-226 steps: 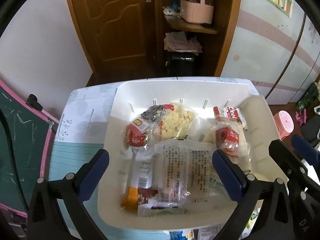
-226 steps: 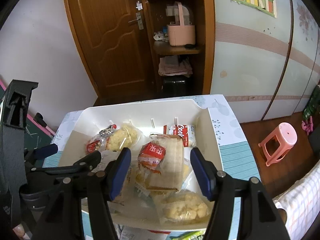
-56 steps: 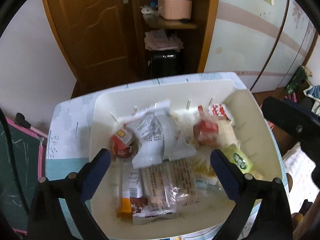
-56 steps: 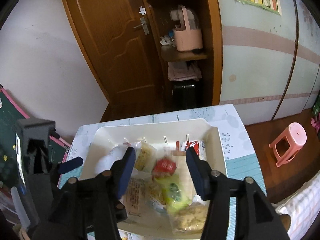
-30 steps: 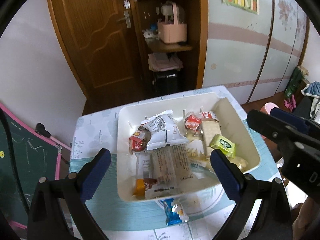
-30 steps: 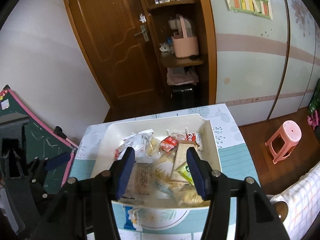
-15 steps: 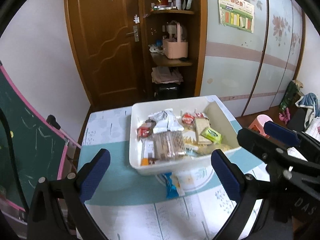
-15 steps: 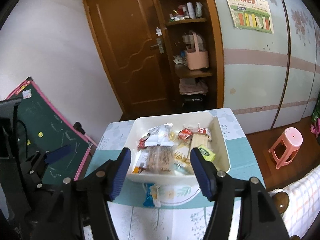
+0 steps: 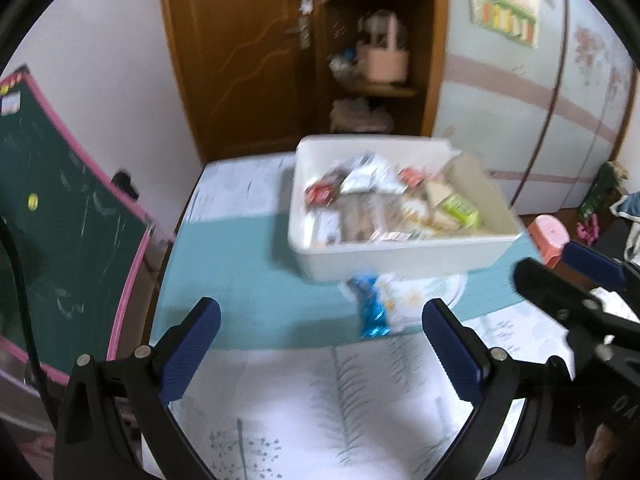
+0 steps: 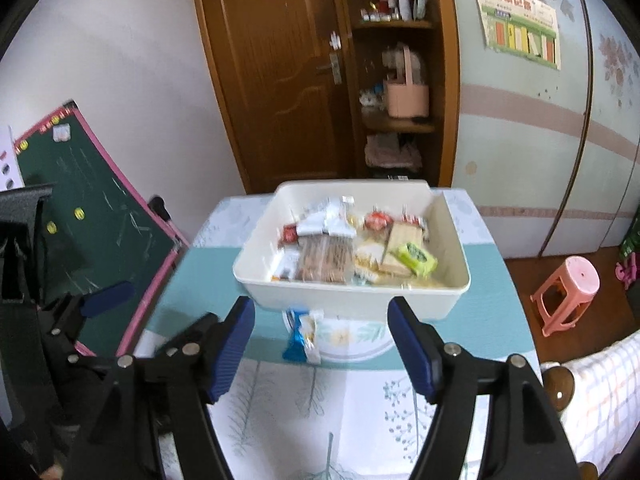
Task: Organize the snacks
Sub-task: 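Withdraw the right tool from the tray toward the blue wrapper, then grasp the blue wrapper beside the tray with the right tool, then lift the blue wrapper up and carry it over the tray, then lower the blue wrapper into the tray and open the right tool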
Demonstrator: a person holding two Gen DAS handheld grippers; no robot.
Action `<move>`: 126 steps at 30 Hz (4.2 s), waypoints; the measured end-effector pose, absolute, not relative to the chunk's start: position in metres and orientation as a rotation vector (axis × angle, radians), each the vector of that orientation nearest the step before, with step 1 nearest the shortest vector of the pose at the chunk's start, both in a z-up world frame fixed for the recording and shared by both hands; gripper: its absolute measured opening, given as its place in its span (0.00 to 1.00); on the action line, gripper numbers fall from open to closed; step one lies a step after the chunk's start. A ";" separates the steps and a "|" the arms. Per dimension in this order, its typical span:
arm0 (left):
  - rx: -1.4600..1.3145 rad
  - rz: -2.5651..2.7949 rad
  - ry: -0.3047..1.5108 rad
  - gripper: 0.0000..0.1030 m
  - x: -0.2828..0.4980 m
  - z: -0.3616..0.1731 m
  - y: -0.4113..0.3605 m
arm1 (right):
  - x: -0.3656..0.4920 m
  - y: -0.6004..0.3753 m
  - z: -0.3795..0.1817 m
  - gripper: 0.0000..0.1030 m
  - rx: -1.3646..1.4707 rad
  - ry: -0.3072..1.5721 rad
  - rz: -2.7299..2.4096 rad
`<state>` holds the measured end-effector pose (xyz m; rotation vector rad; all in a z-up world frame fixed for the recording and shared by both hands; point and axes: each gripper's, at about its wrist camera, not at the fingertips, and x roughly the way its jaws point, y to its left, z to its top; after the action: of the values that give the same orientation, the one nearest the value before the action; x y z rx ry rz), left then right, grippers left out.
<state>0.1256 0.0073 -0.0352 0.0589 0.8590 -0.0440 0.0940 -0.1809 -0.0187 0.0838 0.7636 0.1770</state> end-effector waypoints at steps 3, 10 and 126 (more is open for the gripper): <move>0.041 0.003 0.925 0.98 0.131 -0.063 0.024 | 0.100 -0.178 -0.043 0.68 0.074 0.819 0.178; 0.002 0.091 1.046 0.98 0.147 -0.118 0.053 | 0.121 -0.167 -0.093 0.68 0.045 0.929 0.188; 0.083 -0.079 1.002 0.98 0.347 -0.048 -0.044 | 0.284 -0.230 -0.025 0.56 0.106 0.817 0.115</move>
<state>0.3474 -0.0439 -0.0481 0.0829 1.0017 -0.0794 0.2843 -0.2303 -0.0251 0.1060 0.8172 0.1151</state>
